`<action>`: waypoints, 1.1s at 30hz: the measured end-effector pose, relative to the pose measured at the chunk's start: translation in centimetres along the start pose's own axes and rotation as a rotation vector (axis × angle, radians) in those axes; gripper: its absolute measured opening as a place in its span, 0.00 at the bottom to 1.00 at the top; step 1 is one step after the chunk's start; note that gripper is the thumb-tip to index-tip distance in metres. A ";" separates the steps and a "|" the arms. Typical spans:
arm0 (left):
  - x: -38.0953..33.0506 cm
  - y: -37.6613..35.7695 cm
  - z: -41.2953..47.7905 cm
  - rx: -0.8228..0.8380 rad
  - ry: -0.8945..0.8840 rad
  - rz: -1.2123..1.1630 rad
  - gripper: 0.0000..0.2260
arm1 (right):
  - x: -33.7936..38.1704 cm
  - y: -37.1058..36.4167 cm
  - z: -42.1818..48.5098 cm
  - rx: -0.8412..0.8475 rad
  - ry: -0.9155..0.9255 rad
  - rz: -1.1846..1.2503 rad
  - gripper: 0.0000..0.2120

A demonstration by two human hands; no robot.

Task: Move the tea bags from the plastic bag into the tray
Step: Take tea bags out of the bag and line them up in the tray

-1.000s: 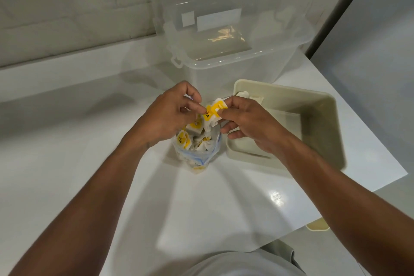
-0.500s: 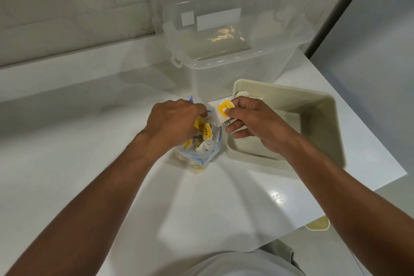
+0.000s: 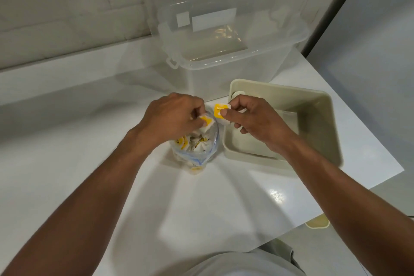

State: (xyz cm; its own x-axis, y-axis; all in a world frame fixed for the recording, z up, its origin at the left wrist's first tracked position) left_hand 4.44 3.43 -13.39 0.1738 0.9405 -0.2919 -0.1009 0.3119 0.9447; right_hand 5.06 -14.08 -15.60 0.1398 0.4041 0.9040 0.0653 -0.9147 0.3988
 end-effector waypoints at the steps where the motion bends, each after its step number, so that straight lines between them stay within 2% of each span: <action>1: 0.6 0.7 0.3 -0.029 0.041 -0.054 0.06 | 0.3 0.2 0.2 -0.023 0.036 -0.011 0.10; 4: 2.0 2.3 0.9 -0.088 0.128 -0.185 0.06 | 0.9 0.6 0.5 -0.027 0.048 0.026 0.08; 8: 3.3 3.1 0.9 -0.133 0.282 -0.382 0.07 | 1.8 0.5 0.3 0.054 0.056 0.025 0.05; 12: 2.5 2.0 0.5 0.001 0.460 -0.758 0.08 | 3.1 -0.3 -0.9 0.255 0.025 0.155 0.01; 13: 2.0 1.7 0.3 0.041 0.478 -0.817 0.07 | 3.3 -0.5 -1.0 0.265 0.026 0.173 0.02; 15: 0.8 1.2 0.0 0.129 0.484 -0.890 0.05 | 3.2 -0.3 -0.3 0.174 0.043 0.160 0.03; 17: 0.3 1.0 -0.1 0.170 0.465 -0.887 0.04 | 2.8 0.3 0.5 0.069 0.048 0.131 0.04; 21: 0.4 1.2 0.5 0.142 0.442 -0.808 0.03 | 1.8 1.3 0.4 0.101 0.000 0.138 0.03; 25: -0.6 0.8 1.4 0.172 0.390 -0.784 0.02 | 0.4 3.8 0.9 0.027 -0.020 0.074 0.08; 30: -3.3 0.6 3.3 0.137 0.210 -0.691 0.02 | -1.4 7.4 1.5 -0.092 -0.062 0.101 0.09; 33: -5.4 0.2 4.2 0.091 0.067 -0.520 0.04 | -3.3 9.5 2.0 -0.204 -0.100 0.100 0.08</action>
State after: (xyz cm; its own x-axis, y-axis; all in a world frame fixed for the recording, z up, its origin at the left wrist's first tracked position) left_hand 7.59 -2.18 -10.95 0.1150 0.6722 -0.7314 0.0680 0.7292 0.6809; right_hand 7.18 -24.08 -15.06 0.2333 0.3002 0.9249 -0.1531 -0.9280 0.3398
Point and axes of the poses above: each hand's wrist, its own z-axis towards the middle knuckle, its own y-axis out of the back of the hand, x = y × z, the point moved 8 cm from there along z, towards the middle knuckle, and after that the axes turned 15 degrees about -x, right-handed, at the moved point
